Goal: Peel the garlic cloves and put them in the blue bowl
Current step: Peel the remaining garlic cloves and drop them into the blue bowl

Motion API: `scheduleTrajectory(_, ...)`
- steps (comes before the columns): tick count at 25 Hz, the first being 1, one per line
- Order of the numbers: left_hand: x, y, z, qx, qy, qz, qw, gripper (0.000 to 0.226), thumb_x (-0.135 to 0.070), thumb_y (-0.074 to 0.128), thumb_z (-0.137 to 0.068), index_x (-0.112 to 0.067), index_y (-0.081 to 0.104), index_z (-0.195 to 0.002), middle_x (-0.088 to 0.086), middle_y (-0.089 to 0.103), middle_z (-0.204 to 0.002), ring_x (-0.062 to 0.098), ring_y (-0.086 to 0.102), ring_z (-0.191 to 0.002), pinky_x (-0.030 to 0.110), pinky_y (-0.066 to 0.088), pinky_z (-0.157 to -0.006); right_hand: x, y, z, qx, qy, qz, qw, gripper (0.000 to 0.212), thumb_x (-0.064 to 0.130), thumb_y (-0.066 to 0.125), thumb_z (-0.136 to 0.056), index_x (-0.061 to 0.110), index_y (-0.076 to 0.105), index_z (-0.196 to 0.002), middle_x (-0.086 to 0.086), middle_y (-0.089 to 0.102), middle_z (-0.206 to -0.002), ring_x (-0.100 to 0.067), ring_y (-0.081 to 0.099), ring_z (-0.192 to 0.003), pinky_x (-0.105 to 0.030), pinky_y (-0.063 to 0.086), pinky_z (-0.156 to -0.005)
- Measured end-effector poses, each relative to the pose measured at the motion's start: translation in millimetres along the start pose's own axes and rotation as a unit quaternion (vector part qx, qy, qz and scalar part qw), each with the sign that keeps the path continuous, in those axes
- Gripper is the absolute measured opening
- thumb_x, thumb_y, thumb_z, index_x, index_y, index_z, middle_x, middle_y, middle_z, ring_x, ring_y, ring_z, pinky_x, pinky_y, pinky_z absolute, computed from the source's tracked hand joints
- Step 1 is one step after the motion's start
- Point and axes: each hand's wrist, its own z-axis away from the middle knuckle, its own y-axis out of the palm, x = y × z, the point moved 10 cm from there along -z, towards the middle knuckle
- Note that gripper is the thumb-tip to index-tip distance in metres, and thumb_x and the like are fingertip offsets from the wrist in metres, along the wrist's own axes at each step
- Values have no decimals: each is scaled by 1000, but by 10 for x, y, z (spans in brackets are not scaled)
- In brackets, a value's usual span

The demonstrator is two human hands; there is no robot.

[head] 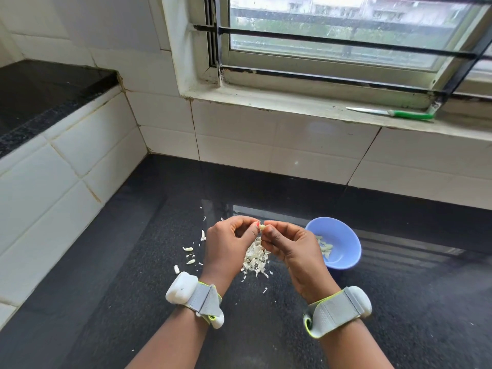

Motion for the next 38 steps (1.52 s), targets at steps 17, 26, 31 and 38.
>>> scheduleTrajectory(17, 225, 133, -27, 34, -95, 132, 986, 1, -14, 74, -80, -14, 73, -81, 5, 73, -73, 16, 68, -68, 28, 57, -63, 18, -81, -67, -28, -42, 56, 997, 24, 11, 72, -82, 6, 68, -105, -17, 73, -95, -20, 71, -83, -30, 59, -75)
scheduleTrajectory(26, 289, 70, -12, 6, -107, 178, 978, 8, -7, 71, -82, -15, 73, -84, 3, 74, -74, 11, 69, -68, 25, 56, -62, -14, -195, -64, -92, -63, 461, 881, 29, 2, 71, -77, 23, 62, -60, 11, 62, -63, 2, 54, -55, -13, 40, -54)
scheduleTrajectory(31, 348, 49, -7, -1, -96, 146, 985, 13, -9, 74, -79, -19, 72, -86, 4, 74, -77, 22, 70, -74, 39, 59, -72, 25, -176, -52, -98, -75, 438, 890, 22, 32, 66, -90, 19, 70, -73, 6, 66, -57, -3, 63, -50, -15, 45, -52)
scheduleTrajectory(38, 344, 103, 14, 6, -94, 154, 984, 14, -7, 69, -83, -20, 71, -89, 4, 73, -80, 20, 70, -77, 27, 55, -65, 49, 10, 8, -20, -88, 105, 990, 29, 1, 72, -83, 13, 62, -108, -7, 70, -84, -19, 70, -81, -27, 57, -71)
